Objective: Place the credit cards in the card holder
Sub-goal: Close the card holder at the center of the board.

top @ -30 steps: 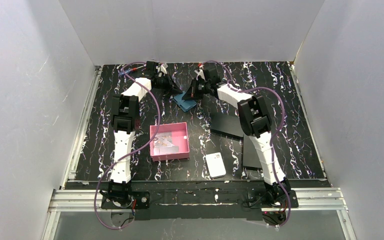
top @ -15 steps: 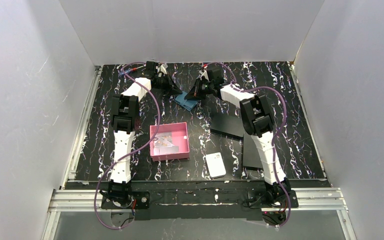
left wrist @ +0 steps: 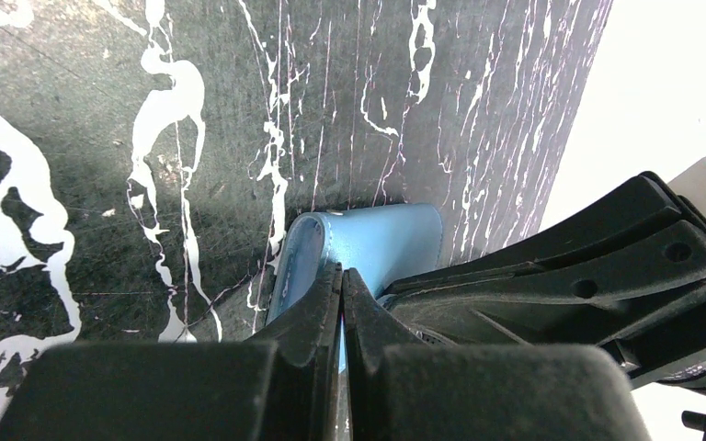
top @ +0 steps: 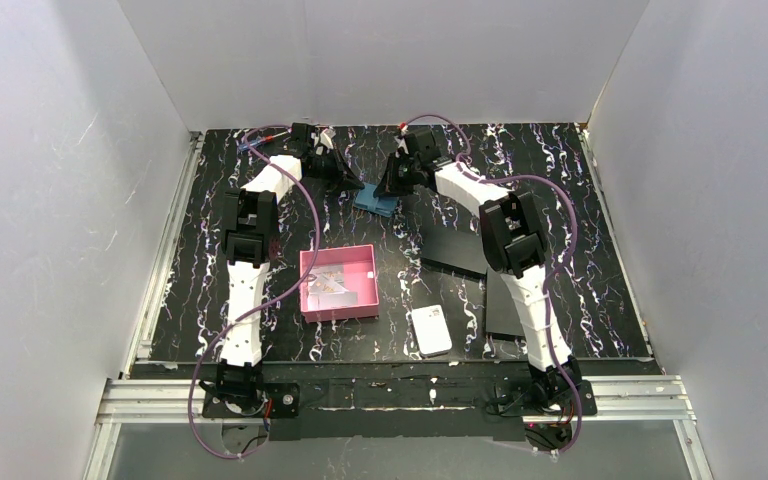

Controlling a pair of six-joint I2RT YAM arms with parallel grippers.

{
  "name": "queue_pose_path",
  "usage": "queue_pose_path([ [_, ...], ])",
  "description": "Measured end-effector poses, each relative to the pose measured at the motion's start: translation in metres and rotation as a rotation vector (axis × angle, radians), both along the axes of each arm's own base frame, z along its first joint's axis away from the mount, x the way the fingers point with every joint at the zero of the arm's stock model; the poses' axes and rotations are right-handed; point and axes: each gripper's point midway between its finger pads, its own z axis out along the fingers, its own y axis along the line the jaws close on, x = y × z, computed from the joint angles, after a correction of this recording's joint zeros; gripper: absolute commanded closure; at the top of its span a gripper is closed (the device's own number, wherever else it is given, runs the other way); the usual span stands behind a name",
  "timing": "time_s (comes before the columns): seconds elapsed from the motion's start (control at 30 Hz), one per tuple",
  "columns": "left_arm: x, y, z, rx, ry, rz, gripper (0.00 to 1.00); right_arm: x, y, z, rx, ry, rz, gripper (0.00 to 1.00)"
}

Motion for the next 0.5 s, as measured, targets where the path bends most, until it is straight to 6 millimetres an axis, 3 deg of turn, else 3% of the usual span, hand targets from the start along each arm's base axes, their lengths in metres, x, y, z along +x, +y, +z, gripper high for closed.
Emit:
queue_pose_path([
  [0.07, 0.000, 0.000, 0.000, 0.000, -0.004, -0.005, 1.00, 0.000, 0.000, 0.000, -0.002, -0.002, 0.000, 0.99],
  [0.27, -0.003, 0.000, 0.005, 0.001, -0.028, -0.029, 0.83, 0.000, -0.001, -0.001, 0.089, 0.029, 0.013, 0.99],
  [0.5, -0.024, -0.011, 0.021, -0.064, -0.018, -0.052, 0.94, 0.000, -0.003, -0.003, 0.251, 0.097, 0.025, 0.99],
])
